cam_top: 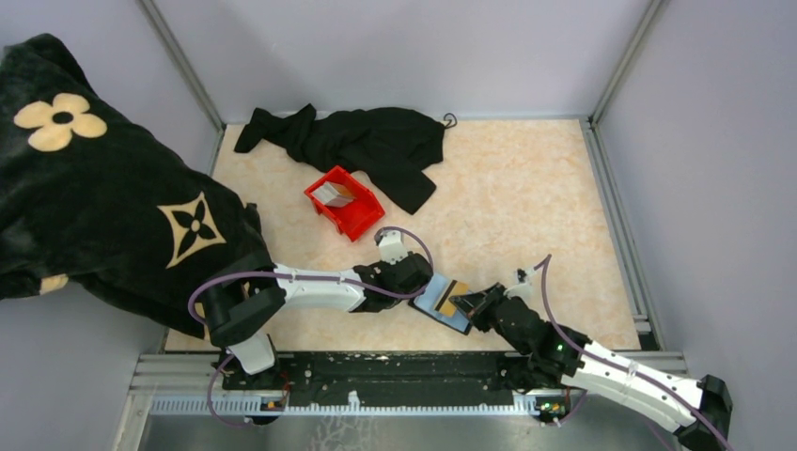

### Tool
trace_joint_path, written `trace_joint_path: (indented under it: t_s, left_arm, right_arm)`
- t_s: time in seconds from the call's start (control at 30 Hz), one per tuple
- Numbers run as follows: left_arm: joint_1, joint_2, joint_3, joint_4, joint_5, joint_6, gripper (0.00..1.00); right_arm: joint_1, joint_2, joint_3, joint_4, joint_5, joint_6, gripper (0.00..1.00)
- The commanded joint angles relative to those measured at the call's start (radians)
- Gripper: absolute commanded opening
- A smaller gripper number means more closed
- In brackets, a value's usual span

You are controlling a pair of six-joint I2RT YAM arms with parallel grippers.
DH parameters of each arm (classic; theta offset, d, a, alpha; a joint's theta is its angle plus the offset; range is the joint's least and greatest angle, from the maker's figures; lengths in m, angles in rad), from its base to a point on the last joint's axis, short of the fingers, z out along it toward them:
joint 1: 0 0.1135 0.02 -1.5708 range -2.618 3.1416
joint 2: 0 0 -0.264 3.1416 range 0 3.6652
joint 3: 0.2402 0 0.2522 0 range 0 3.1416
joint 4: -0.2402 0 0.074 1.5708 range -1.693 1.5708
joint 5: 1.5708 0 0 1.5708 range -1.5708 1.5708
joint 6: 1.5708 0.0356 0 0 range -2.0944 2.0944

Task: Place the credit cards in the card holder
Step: Insert the credit card into the card holder.

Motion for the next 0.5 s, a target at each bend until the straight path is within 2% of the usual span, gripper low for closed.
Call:
trace_joint_path:
  t_s: [0.0,0.47]
  left_arm:
    - [-0.01,0.092,-0.063,-0.151,0.118,-0.01,0.41]
    - [-0.009,0.102,-0.06,-0.152,0.126,-0.012,0.41]
  right_arm:
    - [0.012,-0.027,-0.057,-0.105,0.012,0.019,0.0]
    - [0.012,0.001,-0.072,-0.136,0.01,0.027,0.0]
